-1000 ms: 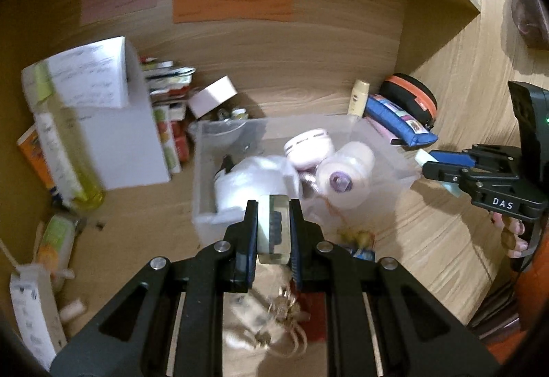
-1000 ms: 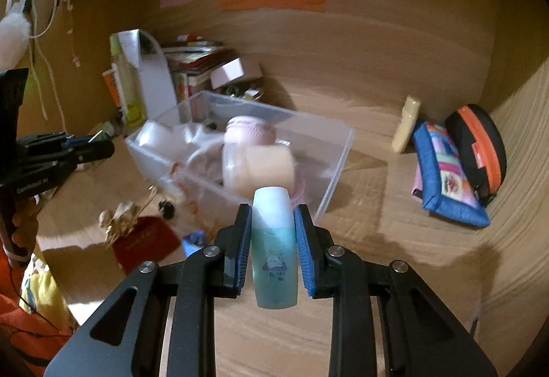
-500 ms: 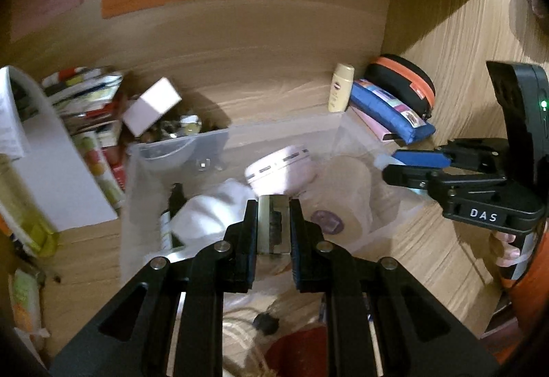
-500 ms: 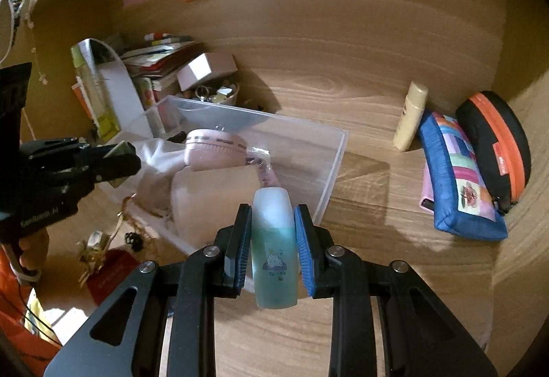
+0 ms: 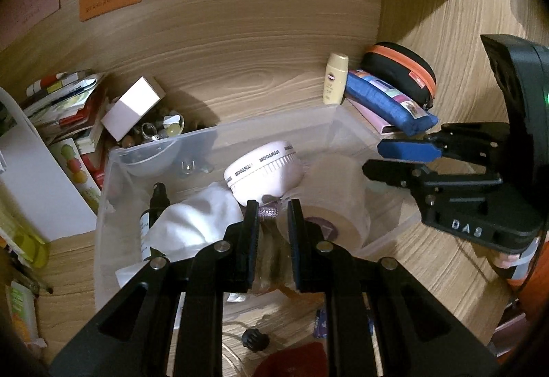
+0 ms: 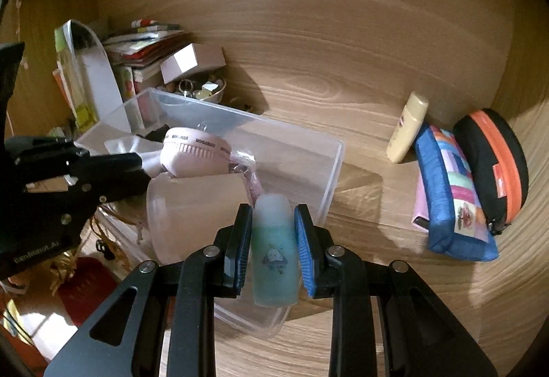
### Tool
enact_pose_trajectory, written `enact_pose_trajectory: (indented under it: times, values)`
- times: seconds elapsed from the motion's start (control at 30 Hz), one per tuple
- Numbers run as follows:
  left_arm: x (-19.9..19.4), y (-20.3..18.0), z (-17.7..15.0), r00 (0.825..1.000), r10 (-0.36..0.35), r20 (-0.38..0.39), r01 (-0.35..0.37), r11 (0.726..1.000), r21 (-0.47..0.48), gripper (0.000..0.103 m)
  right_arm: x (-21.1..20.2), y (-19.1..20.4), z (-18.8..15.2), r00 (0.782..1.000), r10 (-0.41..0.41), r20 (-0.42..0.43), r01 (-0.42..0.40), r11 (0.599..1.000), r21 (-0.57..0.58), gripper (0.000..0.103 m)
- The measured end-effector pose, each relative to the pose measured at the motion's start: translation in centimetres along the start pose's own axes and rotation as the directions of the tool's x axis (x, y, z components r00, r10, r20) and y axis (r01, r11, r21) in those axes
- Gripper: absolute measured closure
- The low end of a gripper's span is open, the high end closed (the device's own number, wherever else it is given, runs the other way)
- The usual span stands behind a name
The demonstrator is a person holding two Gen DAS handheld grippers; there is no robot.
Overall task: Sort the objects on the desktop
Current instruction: 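Carry the small white item and teal tube into the clear box and release both, then grasp the silver tin with the left gripper while the right grasps the gold bell ornament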
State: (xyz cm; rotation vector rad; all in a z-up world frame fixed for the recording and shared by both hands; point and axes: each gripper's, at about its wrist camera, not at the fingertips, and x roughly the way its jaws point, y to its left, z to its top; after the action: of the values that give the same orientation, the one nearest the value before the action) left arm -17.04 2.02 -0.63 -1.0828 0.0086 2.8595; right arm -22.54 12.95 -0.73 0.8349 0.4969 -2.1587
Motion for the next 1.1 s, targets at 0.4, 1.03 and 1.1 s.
enact_pose_trajectory:
  times: [0.4, 1.03, 1.1]
  values:
    - [-1.7, 1.3, 0.6, 0.999, 0.015, 0.040, -0.012, 0.997, -0.070, 0.067, -2.1, 1.6, -0.3, 0.996, -0.074, 0.045, 0.077, 0.995, -0.063, 0.026]
    - [-10.3, 6.3, -4.2, 0.979, 0.195, 0.064, -0.182, 0.968, -0.174, 0.013, -6.7, 4.4, -2.4, 0.996, -0.028, 0.084, 0.035, 0.996, -0.085, 0.014]
    - [-10.4, 6.7, -5.3, 0.978, 0.204, 0.036, -0.194, 0.964, -0.181, 0.013, -6.4, 4.8, -2.8, 0.997, -0.022, 0.070, 0.029, 0.995, -0.093, 0.014]
